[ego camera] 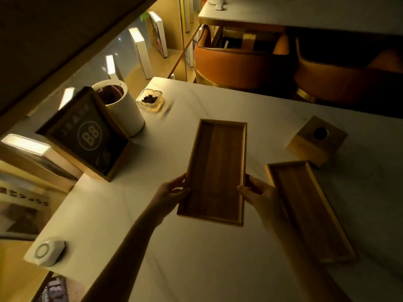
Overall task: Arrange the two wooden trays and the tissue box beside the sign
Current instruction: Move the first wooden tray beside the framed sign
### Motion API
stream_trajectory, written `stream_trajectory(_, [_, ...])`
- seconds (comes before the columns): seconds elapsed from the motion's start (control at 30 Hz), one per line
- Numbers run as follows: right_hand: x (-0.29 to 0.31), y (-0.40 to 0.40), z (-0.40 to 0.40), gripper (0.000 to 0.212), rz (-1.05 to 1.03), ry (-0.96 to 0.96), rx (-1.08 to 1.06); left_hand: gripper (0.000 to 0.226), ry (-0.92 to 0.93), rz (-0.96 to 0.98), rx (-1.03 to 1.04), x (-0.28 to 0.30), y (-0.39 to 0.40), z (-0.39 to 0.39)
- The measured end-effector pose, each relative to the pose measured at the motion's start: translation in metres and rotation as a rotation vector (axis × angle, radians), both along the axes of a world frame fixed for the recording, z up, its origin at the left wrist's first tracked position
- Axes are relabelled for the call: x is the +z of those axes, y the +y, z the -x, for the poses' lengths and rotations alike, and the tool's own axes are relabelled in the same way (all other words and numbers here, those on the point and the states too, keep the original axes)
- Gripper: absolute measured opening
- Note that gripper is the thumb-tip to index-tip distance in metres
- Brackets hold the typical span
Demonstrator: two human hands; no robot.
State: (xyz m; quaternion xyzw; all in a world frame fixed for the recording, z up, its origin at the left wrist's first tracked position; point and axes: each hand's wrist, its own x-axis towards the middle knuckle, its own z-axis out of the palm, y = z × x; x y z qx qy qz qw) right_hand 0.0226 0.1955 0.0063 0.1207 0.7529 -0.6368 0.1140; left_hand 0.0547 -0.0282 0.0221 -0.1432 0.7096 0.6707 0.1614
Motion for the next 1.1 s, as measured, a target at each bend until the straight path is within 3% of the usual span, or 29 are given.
stream_trajectory(0.33, [0.018, -0.096, 0.011, 0.037, 0.087, -0.001, 0.028, 0.040, 0.115, 0.236, 0.078, 0.019, -0.090, 0.009])
stream_trajectory(0.67, [0.000, -0.184, 0.036, 0.042, 0.045, -0.036, 0.026, 0.040, 0.029, 0.357, 0.134, 0.007, -0.162, 0.035])
stream_trajectory(1.0, [-0.034, -0.223, 0.056, 0.047, 0.043, -0.147, 0.009, 0.031, -0.046, 0.650, 0.136, -0.034, -0.184, 0.053])
stream_trajectory(1.1, [-0.041, -0.225, 0.059, 0.049, 0.016, -0.170, 0.012, 0.031, -0.066, 0.647, 0.190, -0.039, -0.180, 0.056])
